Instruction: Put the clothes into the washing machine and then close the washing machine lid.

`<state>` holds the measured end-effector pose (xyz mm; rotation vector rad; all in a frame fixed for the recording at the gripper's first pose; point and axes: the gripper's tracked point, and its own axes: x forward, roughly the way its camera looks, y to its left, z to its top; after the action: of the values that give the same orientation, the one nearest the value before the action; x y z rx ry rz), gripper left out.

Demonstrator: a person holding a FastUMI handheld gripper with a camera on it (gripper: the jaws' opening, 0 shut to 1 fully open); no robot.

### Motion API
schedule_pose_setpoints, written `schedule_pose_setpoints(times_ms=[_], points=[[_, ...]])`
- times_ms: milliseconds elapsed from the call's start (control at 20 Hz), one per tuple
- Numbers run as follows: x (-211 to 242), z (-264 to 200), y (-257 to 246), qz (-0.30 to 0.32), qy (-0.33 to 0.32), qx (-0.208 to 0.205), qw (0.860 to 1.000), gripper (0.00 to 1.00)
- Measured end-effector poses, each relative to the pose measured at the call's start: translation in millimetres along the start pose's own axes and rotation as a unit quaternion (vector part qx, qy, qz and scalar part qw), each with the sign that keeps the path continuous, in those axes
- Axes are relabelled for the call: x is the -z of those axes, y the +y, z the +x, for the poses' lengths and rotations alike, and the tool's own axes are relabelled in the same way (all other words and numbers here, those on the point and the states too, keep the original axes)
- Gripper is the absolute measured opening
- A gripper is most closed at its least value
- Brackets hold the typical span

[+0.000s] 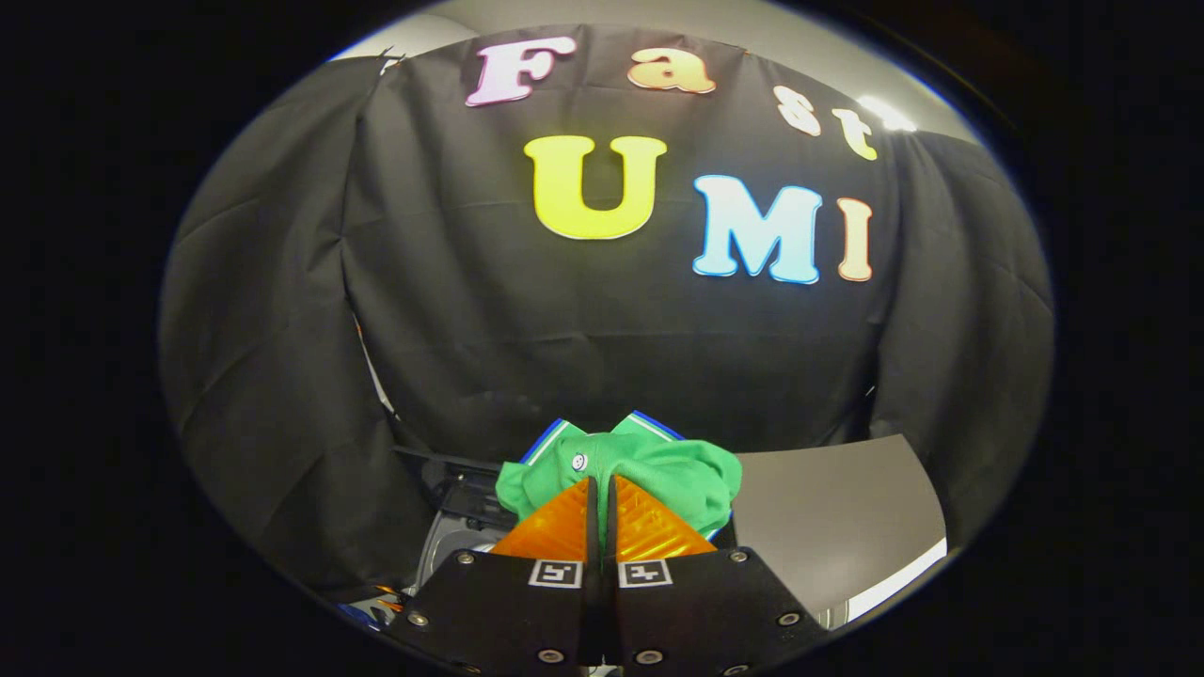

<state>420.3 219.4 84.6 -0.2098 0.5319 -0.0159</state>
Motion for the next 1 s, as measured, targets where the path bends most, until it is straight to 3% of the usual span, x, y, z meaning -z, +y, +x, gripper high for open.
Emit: schedule_pose_setpoints(times_ms=[500,1000], points=[[72.5,21.9,116.8,-0.039,0.046,-0.033,0.998,0.00],[170.7,71.9,145.4,-0.055,0.119,-0.035,0.991,0.00]])
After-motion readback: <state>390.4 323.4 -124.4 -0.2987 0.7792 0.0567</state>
